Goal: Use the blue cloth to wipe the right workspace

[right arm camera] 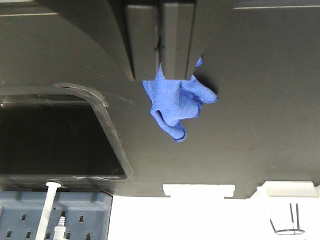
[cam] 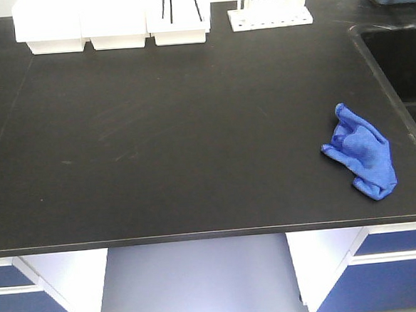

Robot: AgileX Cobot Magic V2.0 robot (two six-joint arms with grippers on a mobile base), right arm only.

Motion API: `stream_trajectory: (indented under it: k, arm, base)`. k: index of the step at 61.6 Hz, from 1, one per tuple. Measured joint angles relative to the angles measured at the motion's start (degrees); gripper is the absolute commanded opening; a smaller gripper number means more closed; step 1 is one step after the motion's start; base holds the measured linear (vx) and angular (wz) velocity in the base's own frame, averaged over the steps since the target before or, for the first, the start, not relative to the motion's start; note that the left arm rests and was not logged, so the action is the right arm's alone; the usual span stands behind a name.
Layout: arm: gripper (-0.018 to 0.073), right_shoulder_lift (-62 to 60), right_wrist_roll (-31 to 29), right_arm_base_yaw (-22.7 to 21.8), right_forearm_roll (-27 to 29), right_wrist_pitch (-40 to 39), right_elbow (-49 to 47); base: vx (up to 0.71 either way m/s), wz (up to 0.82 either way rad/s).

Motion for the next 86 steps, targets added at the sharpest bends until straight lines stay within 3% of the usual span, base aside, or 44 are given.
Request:
stream_trajectory:
  k: [53,64,76,86]
  arm:
    - [-0.0008,0.00,0.09,0.00,-0.71,-0.13,0.00]
    - [-0.0008,0.00,3.86,0.00,6.78,-3.28,0.00]
    - [-0.0008,0.00,4.49,0.00,10.22,-8.09,0.00]
    - [-0.0006,0.00,4.60,0.00,11.44,-17.70,-0.06]
  base:
    - [0.00,0.00]
    - [0.00,0.00]
    - [0.00,0.00]
    - [0.00,0.00]
